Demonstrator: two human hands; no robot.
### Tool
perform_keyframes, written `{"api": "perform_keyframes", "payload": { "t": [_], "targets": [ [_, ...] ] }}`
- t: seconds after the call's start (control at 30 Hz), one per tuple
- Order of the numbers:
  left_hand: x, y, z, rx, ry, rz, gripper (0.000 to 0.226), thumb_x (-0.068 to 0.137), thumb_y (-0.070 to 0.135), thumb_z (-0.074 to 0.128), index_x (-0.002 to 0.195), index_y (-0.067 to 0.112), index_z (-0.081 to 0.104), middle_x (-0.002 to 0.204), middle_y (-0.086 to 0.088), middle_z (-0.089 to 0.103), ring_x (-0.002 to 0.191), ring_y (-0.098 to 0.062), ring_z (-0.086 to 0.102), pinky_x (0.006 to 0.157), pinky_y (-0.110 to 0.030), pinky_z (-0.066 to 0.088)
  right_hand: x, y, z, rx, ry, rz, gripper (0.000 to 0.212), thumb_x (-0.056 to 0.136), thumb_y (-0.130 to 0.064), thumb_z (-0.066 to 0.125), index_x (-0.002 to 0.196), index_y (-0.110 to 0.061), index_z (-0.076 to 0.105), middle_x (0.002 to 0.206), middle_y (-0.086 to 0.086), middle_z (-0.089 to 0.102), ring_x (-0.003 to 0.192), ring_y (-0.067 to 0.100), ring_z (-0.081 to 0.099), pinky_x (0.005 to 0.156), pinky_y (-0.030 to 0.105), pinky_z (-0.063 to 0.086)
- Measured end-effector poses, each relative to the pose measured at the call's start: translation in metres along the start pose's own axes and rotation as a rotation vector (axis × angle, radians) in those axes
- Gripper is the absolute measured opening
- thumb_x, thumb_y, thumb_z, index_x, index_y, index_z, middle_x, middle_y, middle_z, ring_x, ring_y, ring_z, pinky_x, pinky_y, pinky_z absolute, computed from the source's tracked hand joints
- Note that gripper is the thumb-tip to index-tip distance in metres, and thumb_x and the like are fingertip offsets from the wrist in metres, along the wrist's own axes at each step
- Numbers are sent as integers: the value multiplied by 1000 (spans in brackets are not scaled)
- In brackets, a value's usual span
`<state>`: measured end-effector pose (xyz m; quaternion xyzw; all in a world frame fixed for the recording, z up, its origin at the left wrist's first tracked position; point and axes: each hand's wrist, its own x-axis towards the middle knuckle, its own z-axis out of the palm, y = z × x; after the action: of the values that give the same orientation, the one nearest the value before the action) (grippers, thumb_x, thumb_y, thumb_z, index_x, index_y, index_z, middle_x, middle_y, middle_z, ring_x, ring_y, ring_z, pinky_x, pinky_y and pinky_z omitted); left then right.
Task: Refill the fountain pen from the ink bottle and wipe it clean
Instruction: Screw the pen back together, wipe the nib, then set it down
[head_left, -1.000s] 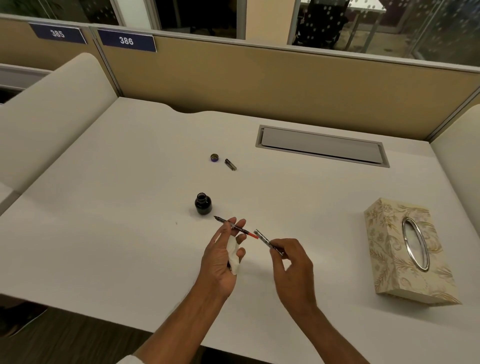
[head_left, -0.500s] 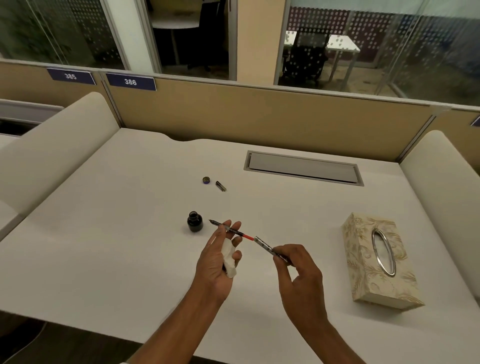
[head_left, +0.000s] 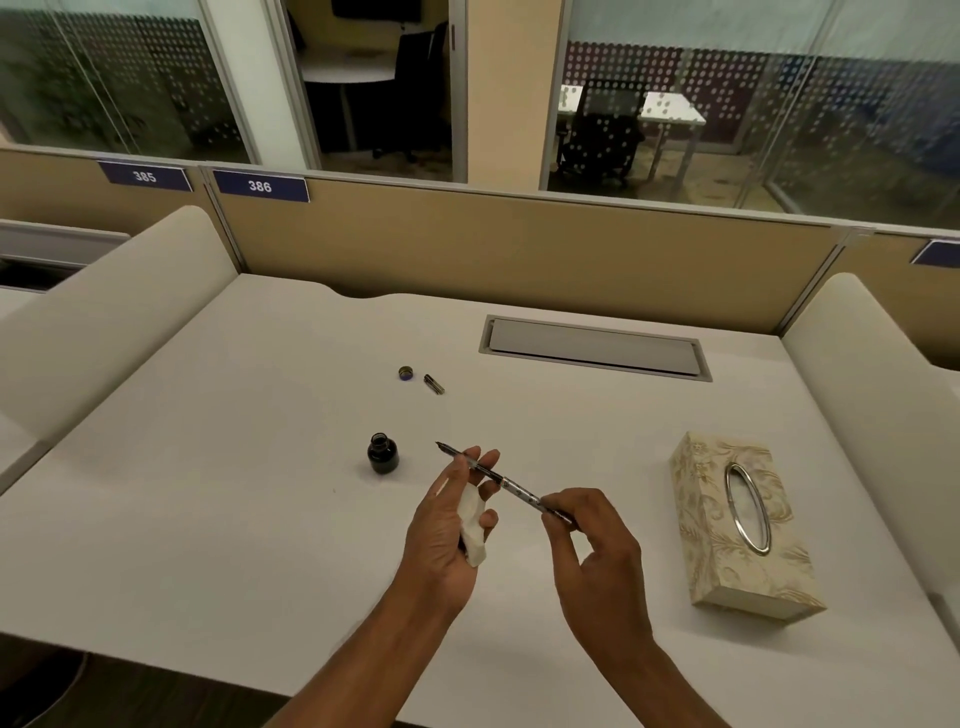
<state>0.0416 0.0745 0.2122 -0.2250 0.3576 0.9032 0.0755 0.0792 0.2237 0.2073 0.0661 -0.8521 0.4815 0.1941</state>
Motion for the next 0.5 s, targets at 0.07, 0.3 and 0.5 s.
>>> {"api": "perform_keyframes", "payload": {
  "t": [0.07, 0.3, 0.5],
  "targets": [
    [-3, -2, 4, 34, -25, 4, 22, 102, 26, 53, 116, 18, 69, 123, -5, 74, 110, -21, 62, 60, -28, 33, 2, -2, 3, 0, 11, -11, 20, 91, 1, 68, 97, -17, 69, 95, -9, 65, 93, 8, 63, 81, 12, 49],
    [-13, -3, 16, 127, -84, -5, 22, 102, 26, 51, 112, 18, 69, 130, -6, 71, 118, -23, 62, 67, -32, 31, 4, -11, 13, 46, 67, 3, 19, 92, 0, 67, 96, -18, 70, 94, -9, 65, 92, 9, 63, 77, 14, 50],
    [-18, 6, 15, 145, -82, 6, 22, 103, 22, 50, 116, 14, 66, 132, -14, 68, 103, -21, 66, 54, -26, 27, 2, -16, 17, 163, 70, 110, 18, 96, -2, 63, 99, -17, 71, 91, -9, 70, 77, 15, 69, 67, 27, 59]
  ]
}}
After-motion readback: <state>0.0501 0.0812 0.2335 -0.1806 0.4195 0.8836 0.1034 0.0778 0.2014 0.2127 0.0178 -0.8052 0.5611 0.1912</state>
